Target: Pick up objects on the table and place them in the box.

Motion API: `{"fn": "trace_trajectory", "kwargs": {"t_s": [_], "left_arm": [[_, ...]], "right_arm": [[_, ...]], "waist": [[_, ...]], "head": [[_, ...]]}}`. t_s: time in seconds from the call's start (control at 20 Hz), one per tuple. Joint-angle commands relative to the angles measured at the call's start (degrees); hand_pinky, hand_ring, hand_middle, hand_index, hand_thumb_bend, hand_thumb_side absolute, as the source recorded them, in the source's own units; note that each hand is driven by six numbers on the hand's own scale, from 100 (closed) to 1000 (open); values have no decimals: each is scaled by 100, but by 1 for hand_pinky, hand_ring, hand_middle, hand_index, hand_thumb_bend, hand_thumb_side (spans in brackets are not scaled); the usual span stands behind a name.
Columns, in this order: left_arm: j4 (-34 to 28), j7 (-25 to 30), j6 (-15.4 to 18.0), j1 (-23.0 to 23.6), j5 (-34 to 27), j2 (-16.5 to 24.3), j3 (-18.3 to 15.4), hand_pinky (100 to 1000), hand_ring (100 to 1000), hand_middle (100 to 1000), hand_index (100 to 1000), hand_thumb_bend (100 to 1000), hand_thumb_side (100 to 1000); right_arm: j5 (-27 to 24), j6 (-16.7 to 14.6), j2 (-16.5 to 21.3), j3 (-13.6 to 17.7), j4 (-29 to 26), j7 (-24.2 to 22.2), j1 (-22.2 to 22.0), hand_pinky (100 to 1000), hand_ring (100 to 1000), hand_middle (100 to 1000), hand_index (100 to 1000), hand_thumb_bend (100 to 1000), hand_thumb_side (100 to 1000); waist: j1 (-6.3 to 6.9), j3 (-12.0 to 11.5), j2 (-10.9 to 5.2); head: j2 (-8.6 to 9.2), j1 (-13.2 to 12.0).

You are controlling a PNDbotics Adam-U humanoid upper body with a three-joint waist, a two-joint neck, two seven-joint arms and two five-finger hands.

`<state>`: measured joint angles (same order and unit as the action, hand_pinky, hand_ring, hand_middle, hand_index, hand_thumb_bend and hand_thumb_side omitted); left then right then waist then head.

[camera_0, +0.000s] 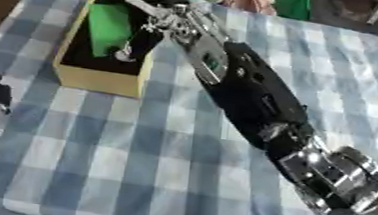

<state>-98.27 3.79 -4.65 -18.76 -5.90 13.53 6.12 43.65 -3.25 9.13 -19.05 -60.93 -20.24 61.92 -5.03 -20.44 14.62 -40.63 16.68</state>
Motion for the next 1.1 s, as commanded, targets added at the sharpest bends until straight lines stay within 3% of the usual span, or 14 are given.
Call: {"fn": "trace_trajectory", "kwargs": {"t_s": [0.05, 0.1, 0.15, 0.2, 0.4, 0.7, 1.1], "left_arm": [[-108, 38, 12, -95, 30, 14, 12, 534, 580, 533, 655, 232, 144], [-107, 38, 11, -96, 30, 11, 11, 534, 579, 533, 655, 232, 144], [-104, 38, 9, -98, 30, 10, 12, 534, 579, 533, 655, 232, 144], [-104, 38, 9, -100, 29, 9, 12, 534, 579, 533, 655, 231, 144], [-97, 33, 5, -95, 29, 10, 8, 534, 579, 533, 655, 230, 145], [-82, 25, 2, -58, 31, 7, -1, 534, 579, 533, 655, 231, 145], [-56, -33, 9, 69, 46, 33, -64, 534, 580, 534, 655, 229, 145]], "right_arm": [[150, -90, -65, -7, 75, -45, 73, 767, 845, 671, 796, 424, 100], [194, -127, -83, -20, 99, -65, 62, 793, 876, 771, 877, 459, 100], [252, -162, -92, -31, 110, -86, 55, 793, 876, 771, 877, 459, 100], [313, -184, -92, -31, 108, -84, 51, 826, 919, 875, 951, 495, 129], [536, -117, -59, 31, 42, 158, 41, 854, 956, 955, 994, 532, 171], [686, 259, 55, 208, -303, 711, 52, 829, 939, 930, 981, 509, 165], [-82, 579, 623, 240, -1019, 1349, -101, 780, 889, 816, 917, 411, 100]], "waist": [[43, -16, -68], [41, -17, -62], [40, -17, -58], [39, -14, -56], [38, 9, -59], [45, 68, -96], [105, 276, -248]], "head": [[84, 28], [89, 29], [90, 28], [92, 28], [93, 24], [94, -36], [49, -157]]}}
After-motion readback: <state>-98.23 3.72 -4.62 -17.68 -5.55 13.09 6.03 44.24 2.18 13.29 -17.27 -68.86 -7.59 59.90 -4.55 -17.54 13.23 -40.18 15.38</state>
